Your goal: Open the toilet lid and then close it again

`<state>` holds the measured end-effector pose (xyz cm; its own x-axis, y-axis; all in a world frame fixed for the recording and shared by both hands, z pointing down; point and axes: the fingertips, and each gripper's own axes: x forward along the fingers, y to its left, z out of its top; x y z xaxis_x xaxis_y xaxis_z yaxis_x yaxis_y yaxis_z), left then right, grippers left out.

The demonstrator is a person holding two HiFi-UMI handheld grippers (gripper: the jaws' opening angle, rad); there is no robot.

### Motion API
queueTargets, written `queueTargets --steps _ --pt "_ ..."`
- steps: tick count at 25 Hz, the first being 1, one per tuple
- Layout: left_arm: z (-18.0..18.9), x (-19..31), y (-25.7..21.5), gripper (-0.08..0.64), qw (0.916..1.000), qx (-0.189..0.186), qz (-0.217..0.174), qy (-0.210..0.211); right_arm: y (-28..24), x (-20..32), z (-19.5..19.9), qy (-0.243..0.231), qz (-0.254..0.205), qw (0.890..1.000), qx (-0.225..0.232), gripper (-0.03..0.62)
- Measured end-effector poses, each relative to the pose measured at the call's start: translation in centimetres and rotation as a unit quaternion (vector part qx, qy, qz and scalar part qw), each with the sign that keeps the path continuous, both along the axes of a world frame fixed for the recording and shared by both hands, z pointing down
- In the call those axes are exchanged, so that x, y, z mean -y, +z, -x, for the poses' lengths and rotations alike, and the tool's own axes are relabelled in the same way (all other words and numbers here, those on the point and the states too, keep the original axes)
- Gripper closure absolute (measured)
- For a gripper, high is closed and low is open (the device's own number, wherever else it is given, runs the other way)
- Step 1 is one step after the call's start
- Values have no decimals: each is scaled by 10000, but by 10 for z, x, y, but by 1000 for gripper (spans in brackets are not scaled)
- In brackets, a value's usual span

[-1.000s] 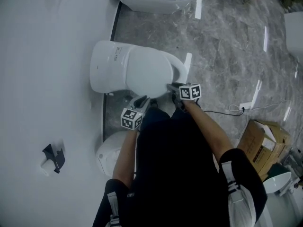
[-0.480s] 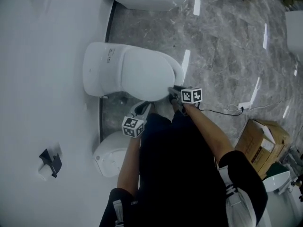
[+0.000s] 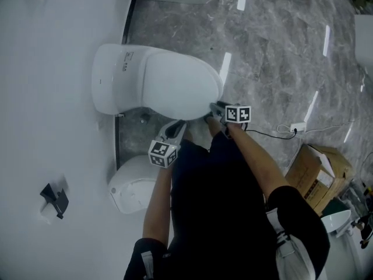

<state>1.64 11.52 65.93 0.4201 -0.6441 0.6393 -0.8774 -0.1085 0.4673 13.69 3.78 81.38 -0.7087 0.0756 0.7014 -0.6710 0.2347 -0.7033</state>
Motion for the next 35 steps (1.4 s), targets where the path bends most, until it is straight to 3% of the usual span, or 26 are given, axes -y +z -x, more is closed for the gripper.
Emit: queueTargets --steps 7,25,35 --pt "-7 -3 12 497 9998 -127 -101 -138 36 2 -19 -46 -202 9987 -460 405" --pt "-9 -17 60 497 9996 -259 80 -52 118 4 -47 153 -205 9921 -1226 405" --pt "0 -21 57 497 9994 -292 56 -167 161 4 -59 239 60 9818 -1885 408"
